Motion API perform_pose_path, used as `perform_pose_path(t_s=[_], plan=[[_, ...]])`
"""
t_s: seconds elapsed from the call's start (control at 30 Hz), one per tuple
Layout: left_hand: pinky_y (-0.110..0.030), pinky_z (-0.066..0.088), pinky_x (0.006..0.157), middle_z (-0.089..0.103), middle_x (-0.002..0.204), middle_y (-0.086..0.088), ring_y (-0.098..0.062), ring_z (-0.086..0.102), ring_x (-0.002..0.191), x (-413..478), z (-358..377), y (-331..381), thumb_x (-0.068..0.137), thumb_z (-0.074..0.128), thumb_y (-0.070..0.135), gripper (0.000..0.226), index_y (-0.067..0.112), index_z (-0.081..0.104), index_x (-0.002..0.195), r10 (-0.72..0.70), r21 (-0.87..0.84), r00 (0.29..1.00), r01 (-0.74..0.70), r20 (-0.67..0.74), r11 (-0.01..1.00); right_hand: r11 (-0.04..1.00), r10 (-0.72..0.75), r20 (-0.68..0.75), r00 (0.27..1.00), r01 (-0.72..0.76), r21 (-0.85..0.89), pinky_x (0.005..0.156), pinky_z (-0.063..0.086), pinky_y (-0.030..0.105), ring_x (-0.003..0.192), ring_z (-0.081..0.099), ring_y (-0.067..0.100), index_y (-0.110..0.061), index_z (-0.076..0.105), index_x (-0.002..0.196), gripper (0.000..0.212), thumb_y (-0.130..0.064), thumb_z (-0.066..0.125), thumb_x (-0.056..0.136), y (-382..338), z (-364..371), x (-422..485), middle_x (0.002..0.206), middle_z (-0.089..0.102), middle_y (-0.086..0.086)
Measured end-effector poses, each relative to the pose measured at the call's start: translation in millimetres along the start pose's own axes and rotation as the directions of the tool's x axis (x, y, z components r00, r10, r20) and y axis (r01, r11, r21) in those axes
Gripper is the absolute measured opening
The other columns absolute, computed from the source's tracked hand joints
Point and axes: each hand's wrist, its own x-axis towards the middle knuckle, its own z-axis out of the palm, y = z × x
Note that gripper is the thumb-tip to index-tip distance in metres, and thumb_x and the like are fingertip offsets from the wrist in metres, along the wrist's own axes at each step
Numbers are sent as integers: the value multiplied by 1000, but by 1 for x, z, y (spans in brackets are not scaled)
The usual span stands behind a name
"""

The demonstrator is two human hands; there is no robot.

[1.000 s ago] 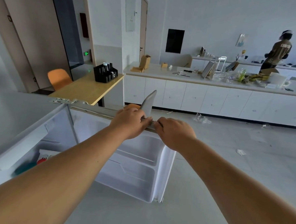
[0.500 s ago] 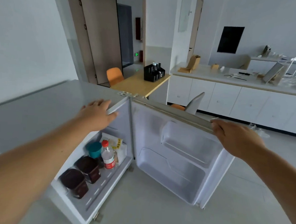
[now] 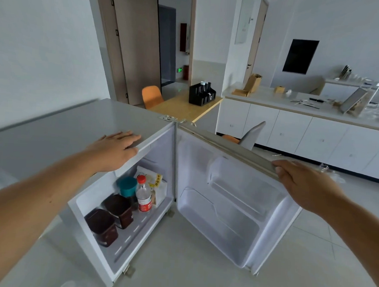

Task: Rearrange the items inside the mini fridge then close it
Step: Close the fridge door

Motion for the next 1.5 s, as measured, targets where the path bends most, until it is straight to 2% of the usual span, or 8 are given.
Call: perform_pose_path(t_s=[0.13,0.3,0.43,0.57,0.83,0.97,1.17,1.5], plan=[[-45,12,131,12,177,7,-18,13,163,-14,-2,-4,111,27,48,57,38,18,167,-2,-44,1000,1,-18,999,975,-36,22,999,30,222,76,49,37,90,63,17,-44,62,95,18,-42,45,102,-22,1,-24,98,66,-14],[-46,20,128,19,176,7,-20,20,161,-30,-3,-12,111,30,46,55,37,27,165,2,-113,999,-7,-46,994,926,-62,-26,998,67,371,94,41,31,114,57,9,-29,69,127,30,-28,54,100,-57,14,-52,121,61,-23],[-43,21,126,23,175,8,-19,23,160,-41,-2,-22,110,34,41,53,37,32,163,10,-148,998,-20,-69,989,863,-107,-92,990,138,485,105,32,17,132,44,-12,-32,69,129,42,-38,49,92,-84,25,-72,135,54,-39],[-43,23,125,26,174,10,-17,25,159,-51,-1,-30,109,36,40,52,38,36,161,8,-171,996,-23,-87,985,794,-127,-140,982,185,579,105,47,34,134,48,-3,-29,67,129,51,-47,44,88,-107,32,-85,139,56,-26],[-45,34,119,40,167,13,-19,38,152,-64,1,-36,106,39,37,48,41,48,153,-11,-239,988,-27,-157,971,709,-251,-204,946,323,627,82,43,10,114,60,-3,-30,59,127,40,-45,48,91,-153,43,-98,133,57,-25],[-45,36,117,42,166,12,-20,41,150,-66,1,-36,103,39,36,50,41,51,151,-13,-263,986,-31,-165,964,693,-325,-254,911,412,592,89,49,23,123,59,13,-26,63,119,35,-45,48,94,-179,48,-94,125,62,-18],[-43,37,117,43,165,13,-19,42,150,-64,1,-37,103,39,34,50,41,52,150,-28,-273,985,-20,-169,962,696,-456,-275,846,532,482,101,50,36,133,53,10,-18,67,121,53,-60,44,98,-211,56,-82,117,66,-7],[-41,35,117,43,165,12,-18,40,150,-64,1,-39,101,39,36,52,39,52,151,-13,-279,986,-35,-167,960,692,-565,-278,777,630,354,96,49,27,124,51,10,-18,63,131,73,-74,59,85,-265,80,-66,119,63,-9]])
